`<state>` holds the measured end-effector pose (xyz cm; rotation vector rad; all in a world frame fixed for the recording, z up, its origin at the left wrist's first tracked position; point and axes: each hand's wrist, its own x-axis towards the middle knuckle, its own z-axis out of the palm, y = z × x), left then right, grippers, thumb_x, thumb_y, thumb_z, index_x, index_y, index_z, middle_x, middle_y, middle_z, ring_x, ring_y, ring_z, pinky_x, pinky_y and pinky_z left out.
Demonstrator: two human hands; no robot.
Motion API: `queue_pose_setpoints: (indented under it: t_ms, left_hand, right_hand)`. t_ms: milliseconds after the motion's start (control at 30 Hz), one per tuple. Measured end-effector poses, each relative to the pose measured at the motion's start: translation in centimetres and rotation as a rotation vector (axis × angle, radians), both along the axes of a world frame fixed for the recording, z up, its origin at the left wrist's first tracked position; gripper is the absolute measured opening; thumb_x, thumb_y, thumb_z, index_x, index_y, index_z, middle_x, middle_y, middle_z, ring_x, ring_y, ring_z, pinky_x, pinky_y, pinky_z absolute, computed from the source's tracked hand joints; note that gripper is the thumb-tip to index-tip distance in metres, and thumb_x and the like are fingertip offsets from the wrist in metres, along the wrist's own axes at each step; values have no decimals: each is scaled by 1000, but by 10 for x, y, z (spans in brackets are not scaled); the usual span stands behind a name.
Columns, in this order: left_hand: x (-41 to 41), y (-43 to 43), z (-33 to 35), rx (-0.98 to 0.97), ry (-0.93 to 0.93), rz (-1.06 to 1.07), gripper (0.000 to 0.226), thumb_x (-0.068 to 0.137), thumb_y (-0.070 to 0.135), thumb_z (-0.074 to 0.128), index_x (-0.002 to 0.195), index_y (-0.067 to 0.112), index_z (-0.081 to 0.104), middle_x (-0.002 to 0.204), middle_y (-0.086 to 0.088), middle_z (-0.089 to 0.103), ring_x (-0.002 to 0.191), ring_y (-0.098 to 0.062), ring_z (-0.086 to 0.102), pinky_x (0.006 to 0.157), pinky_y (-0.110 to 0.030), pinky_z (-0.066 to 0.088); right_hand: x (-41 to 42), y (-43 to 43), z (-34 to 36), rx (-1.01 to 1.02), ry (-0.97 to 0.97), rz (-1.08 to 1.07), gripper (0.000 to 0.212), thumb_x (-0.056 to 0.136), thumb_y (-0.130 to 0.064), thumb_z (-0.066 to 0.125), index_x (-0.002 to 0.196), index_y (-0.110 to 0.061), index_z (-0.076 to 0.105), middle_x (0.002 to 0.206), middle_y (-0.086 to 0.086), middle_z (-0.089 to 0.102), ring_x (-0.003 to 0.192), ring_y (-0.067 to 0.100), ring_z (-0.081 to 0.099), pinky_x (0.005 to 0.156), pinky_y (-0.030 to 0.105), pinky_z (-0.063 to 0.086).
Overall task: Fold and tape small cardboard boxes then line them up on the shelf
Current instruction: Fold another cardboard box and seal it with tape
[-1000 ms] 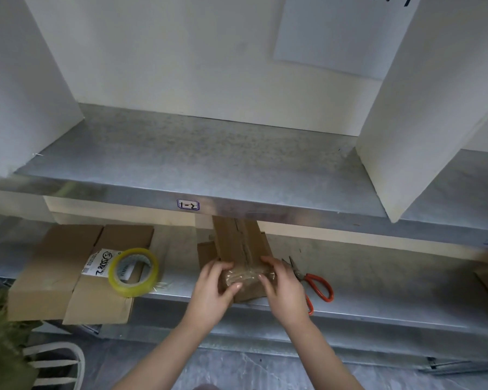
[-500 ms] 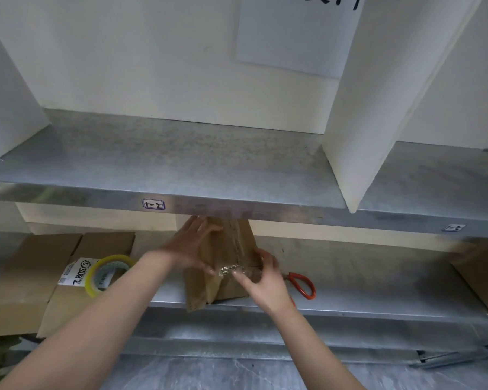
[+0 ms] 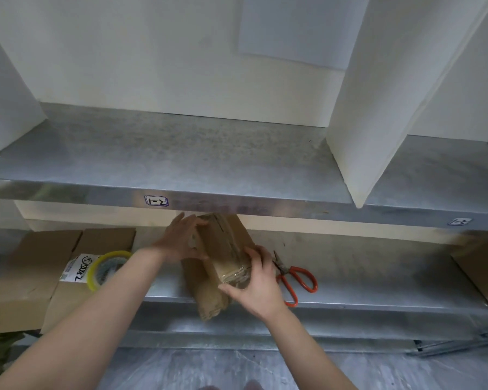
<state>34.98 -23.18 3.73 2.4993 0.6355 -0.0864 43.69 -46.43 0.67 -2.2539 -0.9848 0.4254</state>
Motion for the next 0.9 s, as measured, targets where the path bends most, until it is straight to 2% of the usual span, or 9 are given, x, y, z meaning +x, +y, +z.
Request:
queue_pose_setpoints:
  t_ms: [67,133,233,300,467,567,633,767,900]
  left_hand:
    - [-4,1,-2,-112,-43,-6,84,74,37,82,143,24,37,147,0,34,134,-17,33,103,-21,28]
    - [-12,-3,-6,-123,-83,47,75,79,36,78,141,28,38,136,0,40,125,-18,43,98,-23,34]
    - [-30,-20,-18,-119,-172,158,70,80,34,77,139,27,41,124,-1,45,114,-21,50,93,-28,41]
    - [-43,-39,-26,-156,-236,222,64,80,38,76,135,27,45,118,5,46,107,-17,53,89,-28,44]
    - [-65,-80,-36,-190,-348,397,37,81,52,67,105,28,53,95,9,59,83,-4,59,67,-17,47]
    - [-66,-79,-32,-346,-357,333,34,83,43,70,109,31,53,108,9,58,91,-5,63,74,-19,53]
    - [-60,-67,-27,-298,-307,269,48,79,42,75,117,29,49,119,5,52,104,-12,59,87,-27,50]
    - [-44,-37,-15,-184,-158,107,87,74,45,80,144,30,31,155,2,19,140,-18,24,115,-35,27]
    - [-42,-33,-19,-207,-141,60,83,73,44,81,142,32,36,149,6,27,136,-14,34,106,-20,28]
  right_hand:
    - [3,-5,1,-10,-28,9,99,64,-72,68,146,-31,30,155,0,12,143,29,17,115,43,26]
    - [9,-18,3,-4,-97,2,94,67,-70,64,146,-30,33,156,3,13,142,27,15,114,44,26]
    - [19,-38,4,47,-162,-96,68,79,-49,69,138,-23,46,145,8,32,135,26,34,107,33,34]
    - [23,-41,5,57,-67,-135,51,89,-29,66,136,-22,48,139,6,43,125,22,49,99,24,40]
    - [31,-25,12,81,113,-137,59,93,-32,63,144,-16,40,141,5,45,128,20,46,107,32,38]
    - [38,-13,12,106,106,-170,57,92,-28,65,142,-12,42,140,10,44,128,26,45,107,32,37]
    - [46,-7,12,85,124,-201,57,91,-29,67,142,-16,45,142,10,39,126,28,47,108,35,38]
    - [54,-2,12,-19,72,-256,58,85,-41,70,139,-30,49,141,8,30,126,35,41,109,39,35]
    - [39,-6,9,110,-109,-399,68,74,-42,81,130,-17,52,131,17,42,111,37,50,88,41,49]
